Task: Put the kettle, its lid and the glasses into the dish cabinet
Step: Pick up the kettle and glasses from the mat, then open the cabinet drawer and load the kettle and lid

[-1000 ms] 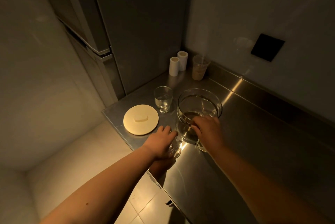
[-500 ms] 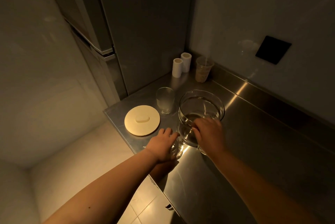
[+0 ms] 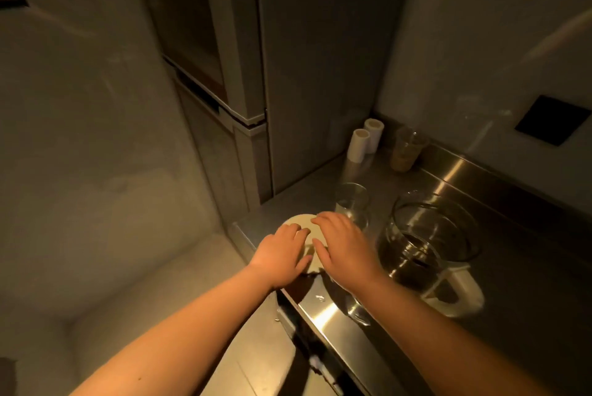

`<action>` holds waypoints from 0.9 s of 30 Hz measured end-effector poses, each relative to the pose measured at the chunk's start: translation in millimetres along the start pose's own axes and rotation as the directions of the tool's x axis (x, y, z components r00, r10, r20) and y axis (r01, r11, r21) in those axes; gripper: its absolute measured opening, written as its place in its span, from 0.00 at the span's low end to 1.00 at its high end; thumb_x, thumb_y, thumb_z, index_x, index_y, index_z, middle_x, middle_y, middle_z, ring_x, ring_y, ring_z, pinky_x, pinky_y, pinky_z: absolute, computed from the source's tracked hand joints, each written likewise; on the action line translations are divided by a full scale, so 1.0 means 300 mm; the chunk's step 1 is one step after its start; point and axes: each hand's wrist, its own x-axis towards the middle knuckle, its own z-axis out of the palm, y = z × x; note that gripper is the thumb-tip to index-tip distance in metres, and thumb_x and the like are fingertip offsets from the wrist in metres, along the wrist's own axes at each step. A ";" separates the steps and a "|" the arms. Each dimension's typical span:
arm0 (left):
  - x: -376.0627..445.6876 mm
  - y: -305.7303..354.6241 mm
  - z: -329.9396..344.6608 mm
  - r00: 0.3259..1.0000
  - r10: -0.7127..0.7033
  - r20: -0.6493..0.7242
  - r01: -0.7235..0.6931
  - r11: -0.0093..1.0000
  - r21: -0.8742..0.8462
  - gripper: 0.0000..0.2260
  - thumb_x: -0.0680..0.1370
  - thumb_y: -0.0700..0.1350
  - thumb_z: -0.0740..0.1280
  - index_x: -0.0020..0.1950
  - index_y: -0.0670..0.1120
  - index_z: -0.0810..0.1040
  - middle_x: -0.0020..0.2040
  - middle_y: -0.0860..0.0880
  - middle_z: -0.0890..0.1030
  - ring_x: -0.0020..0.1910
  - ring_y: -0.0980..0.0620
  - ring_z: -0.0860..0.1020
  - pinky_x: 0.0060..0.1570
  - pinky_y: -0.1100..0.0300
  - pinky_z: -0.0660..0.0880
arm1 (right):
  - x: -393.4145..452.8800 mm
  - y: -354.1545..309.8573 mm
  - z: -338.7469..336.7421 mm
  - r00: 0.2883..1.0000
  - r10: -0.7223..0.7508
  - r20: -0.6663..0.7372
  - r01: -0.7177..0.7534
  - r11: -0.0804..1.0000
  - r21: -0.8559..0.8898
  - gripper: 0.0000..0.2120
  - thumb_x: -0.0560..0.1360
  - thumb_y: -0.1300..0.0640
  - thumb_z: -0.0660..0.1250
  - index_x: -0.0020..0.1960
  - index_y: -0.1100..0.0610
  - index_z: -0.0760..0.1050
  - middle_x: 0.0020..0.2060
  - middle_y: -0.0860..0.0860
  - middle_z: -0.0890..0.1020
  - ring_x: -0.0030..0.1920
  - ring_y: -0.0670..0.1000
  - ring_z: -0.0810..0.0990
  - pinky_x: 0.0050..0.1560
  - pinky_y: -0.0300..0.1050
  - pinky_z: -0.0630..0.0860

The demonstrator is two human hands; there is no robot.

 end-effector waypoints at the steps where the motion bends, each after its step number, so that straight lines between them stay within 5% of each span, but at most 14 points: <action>1: -0.006 -0.071 -0.004 1.000 -0.001 0.014 0.001 1.000 0.012 0.24 0.79 0.56 0.57 0.73 0.48 0.61 0.69 0.47 0.67 0.66 0.48 0.66 0.61 0.51 0.70 | 0.037 -0.038 0.031 1.000 0.011 0.016 -0.011 1.000 0.003 0.20 0.79 0.50 0.57 0.70 0.52 0.63 0.68 0.49 0.67 0.68 0.48 0.63 0.67 0.42 0.62; 12: 0.017 -0.533 0.065 0.955 0.144 0.259 -0.169 0.982 0.078 0.26 0.81 0.49 0.56 0.77 0.45 0.54 0.77 0.45 0.54 0.76 0.46 0.52 0.74 0.53 0.52 | 0.252 -0.278 0.394 0.951 0.205 0.232 -0.232 0.968 0.095 0.21 0.78 0.56 0.60 0.70 0.55 0.62 0.67 0.52 0.67 0.66 0.51 0.65 0.63 0.44 0.66; 27: 0.159 -0.678 0.152 0.904 0.399 0.154 -0.377 0.913 -0.155 0.17 0.81 0.45 0.56 0.70 0.46 0.67 0.65 0.47 0.70 0.64 0.50 0.68 0.60 0.57 0.70 | 0.357 -0.271 0.521 0.920 0.336 0.202 -0.347 0.937 0.024 0.15 0.78 0.57 0.58 0.65 0.54 0.68 0.61 0.49 0.70 0.60 0.50 0.68 0.56 0.42 0.70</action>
